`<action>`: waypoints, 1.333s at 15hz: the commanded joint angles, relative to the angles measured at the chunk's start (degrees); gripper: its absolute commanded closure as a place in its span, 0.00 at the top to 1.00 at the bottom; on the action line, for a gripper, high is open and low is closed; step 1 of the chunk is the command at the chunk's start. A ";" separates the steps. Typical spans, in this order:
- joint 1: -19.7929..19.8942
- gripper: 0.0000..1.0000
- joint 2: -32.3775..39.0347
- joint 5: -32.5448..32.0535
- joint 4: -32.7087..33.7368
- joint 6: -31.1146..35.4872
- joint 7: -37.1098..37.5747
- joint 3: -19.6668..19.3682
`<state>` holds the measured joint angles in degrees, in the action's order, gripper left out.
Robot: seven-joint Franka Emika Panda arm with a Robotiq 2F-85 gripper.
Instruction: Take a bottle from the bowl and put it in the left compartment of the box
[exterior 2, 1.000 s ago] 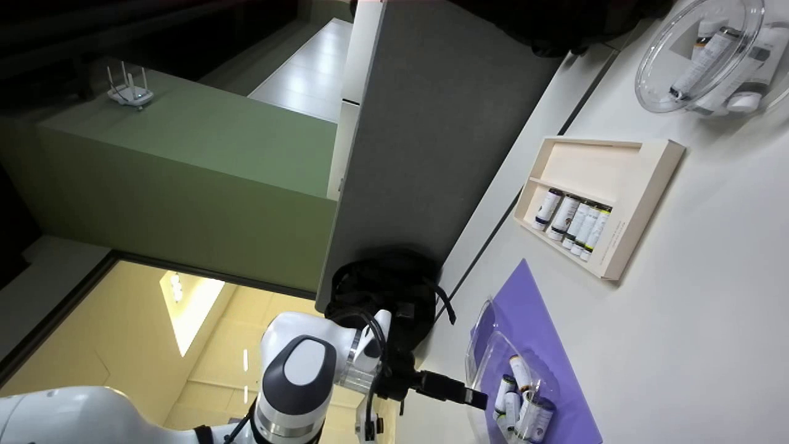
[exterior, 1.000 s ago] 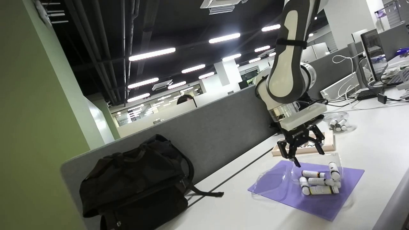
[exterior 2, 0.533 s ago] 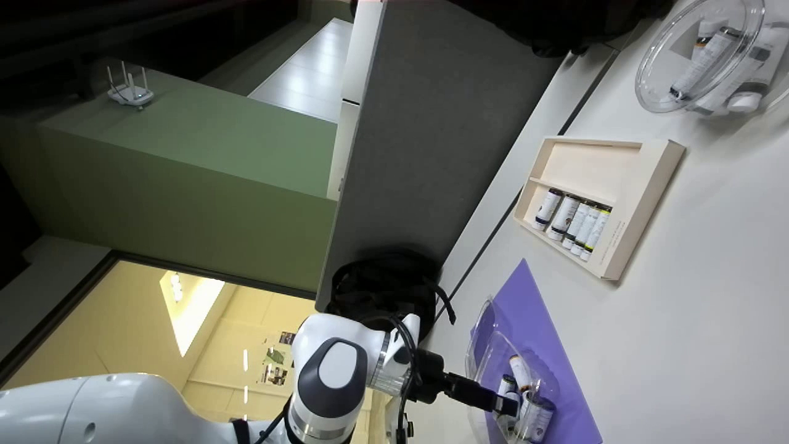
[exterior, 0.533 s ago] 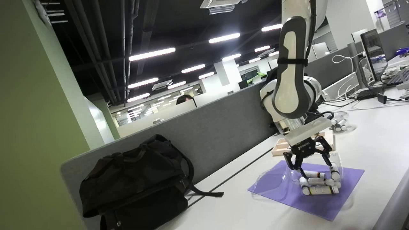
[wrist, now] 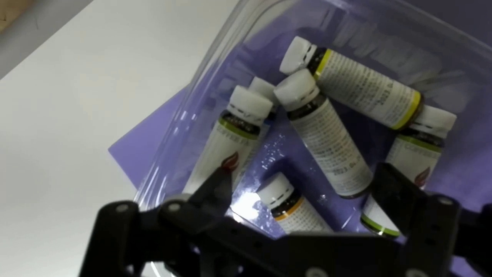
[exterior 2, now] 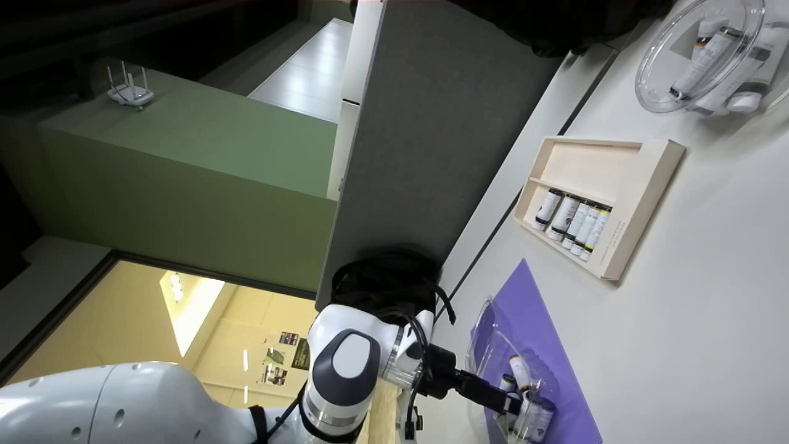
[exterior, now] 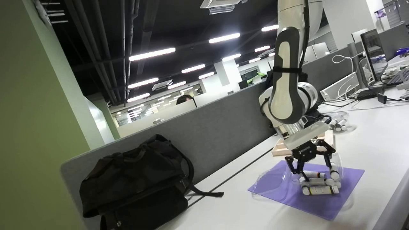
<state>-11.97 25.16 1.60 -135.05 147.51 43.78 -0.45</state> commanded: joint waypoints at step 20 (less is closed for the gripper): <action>-4.52 0.84 5.69 -4.75 3.96 -2.40 3.58 -6.30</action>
<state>-16.44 29.26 -1.70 -132.43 146.85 46.05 -5.93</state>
